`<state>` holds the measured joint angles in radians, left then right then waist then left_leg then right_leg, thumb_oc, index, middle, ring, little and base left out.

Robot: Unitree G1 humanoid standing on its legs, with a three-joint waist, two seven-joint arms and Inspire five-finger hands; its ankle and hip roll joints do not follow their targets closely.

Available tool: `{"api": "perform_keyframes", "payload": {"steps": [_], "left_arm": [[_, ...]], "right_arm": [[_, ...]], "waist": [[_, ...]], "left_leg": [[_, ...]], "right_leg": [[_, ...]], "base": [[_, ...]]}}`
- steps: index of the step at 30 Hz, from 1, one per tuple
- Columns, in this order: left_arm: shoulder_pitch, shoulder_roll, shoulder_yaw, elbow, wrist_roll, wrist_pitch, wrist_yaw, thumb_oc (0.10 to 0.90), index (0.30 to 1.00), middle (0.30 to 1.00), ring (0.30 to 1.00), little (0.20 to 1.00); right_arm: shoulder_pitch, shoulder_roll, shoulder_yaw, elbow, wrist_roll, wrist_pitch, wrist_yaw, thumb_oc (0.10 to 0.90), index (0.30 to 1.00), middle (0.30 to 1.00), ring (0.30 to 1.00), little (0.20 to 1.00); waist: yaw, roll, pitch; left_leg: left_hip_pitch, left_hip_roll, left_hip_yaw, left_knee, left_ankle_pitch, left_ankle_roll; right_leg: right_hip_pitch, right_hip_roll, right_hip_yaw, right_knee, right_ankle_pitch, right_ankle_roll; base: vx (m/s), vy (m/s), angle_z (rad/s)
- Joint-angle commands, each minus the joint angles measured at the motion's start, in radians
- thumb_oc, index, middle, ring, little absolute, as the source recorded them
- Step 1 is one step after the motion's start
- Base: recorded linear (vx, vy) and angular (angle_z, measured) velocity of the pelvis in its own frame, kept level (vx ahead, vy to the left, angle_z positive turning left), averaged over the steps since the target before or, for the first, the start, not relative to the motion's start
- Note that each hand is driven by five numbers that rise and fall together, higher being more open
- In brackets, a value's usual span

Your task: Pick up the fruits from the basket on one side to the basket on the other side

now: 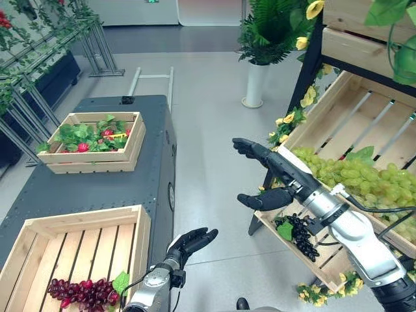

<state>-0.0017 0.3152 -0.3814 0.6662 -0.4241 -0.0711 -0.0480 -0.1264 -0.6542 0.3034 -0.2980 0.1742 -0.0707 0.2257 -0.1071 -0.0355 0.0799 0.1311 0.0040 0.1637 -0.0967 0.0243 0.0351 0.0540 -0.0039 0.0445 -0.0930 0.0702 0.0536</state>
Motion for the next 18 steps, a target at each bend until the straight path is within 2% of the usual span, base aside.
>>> {"api": "perform_keyframes", "payload": {"steps": [1,2,6,8,14,15,18], "left_arm": [[-0.080,0.001,0.017,-0.052,0.005,-0.057,0.012,0.800,0.900,0.900,0.900,0.900],[-0.078,0.003,0.016,-0.056,0.002,-0.060,0.023,0.800,0.900,0.900,0.900,0.900],[-0.068,0.010,0.023,-0.057,0.003,-0.062,0.022,0.800,0.900,0.900,0.900,0.900],[-0.056,0.017,0.028,-0.053,0.004,-0.066,0.021,0.800,0.900,0.900,0.900,0.900],[-0.031,0.030,0.034,-0.063,0.005,-0.086,0.032,0.800,0.900,0.900,0.900,0.900],[-0.032,0.030,0.031,-0.066,0.006,-0.088,0.035,0.800,0.900,0.900,0.900,0.900],[-0.036,0.034,0.023,-0.094,0.018,-0.083,0.049,0.800,0.900,0.900,0.900,0.900]], "right_arm": [[-0.129,0.034,-0.011,0.007,0.054,-0.036,0.020,0.800,0.900,0.900,0.900,0.900],[-0.141,0.050,0.030,0.050,0.079,-0.009,0.036,0.800,0.900,0.900,0.900,0.900],[-0.139,0.082,0.077,0.132,0.095,0.001,0.040,0.800,0.900,0.900,0.900,0.900],[-0.120,0.100,0.097,0.178,0.144,0.022,0.042,0.800,0.900,0.900,0.900,0.900],[-0.034,0.194,0.139,0.333,0.220,-0.010,-0.012,0.800,0.900,0.900,0.900,0.900],[-0.013,0.219,0.152,0.378,0.229,-0.030,-0.017,0.800,0.900,0.900,0.900,0.900],[0.018,0.253,0.175,0.439,0.251,-0.035,-0.012,0.800,0.900,0.900,0.900,0.900]], "waist": [[0.037,0.008,-0.017],[0.055,0.009,-0.010],[0.075,0.009,-0.003],[0.086,0.010,-0.001],[0.108,0.020,0.021],[0.112,0.024,0.028],[0.121,0.033,0.040]], "left_leg": [[0.013,-0.041,-0.034,0.009,-0.105,-0.005],[0.011,-0.042,-0.051,0.009,-0.103,-0.005],[0.010,-0.045,-0.075,0.009,-0.100,-0.005],[0.009,-0.047,-0.086,0.009,-0.097,-0.005],[-0.002,-0.050,-0.117,0.009,-0.087,-0.004],[-0.005,-0.052,-0.129,0.009,-0.084,-0.004],[-0.009,-0.056,-0.149,0.009,-0.080,-0.003]], "right_leg": [[0.045,0.016,-0.065,0.006,-0.060,0.014],[0.052,0.012,-0.082,0.006,-0.066,0.010],[0.062,0.008,-0.107,0.006,-0.072,0.005],[0.066,0.005,-0.123,0.006,-0.076,0.003],[0.064,-0.001,-0.151,0.017,-0.087,-0.004],[0.062,-0.002,-0.159,0.021,-0.090,-0.006],[0.064,-0.006,-0.175,0.022,-0.095,-0.009]], "base": [[-0.02,-0.031,0.13],[-0.02,-0.028,0.14],[-0.01,-0.039,0.25],[0.00,-0.039,0.23],[-0.02,-0.029,0.21],[-0.04,-0.015,0.24],[-0.02,-0.015,0.12]]}}
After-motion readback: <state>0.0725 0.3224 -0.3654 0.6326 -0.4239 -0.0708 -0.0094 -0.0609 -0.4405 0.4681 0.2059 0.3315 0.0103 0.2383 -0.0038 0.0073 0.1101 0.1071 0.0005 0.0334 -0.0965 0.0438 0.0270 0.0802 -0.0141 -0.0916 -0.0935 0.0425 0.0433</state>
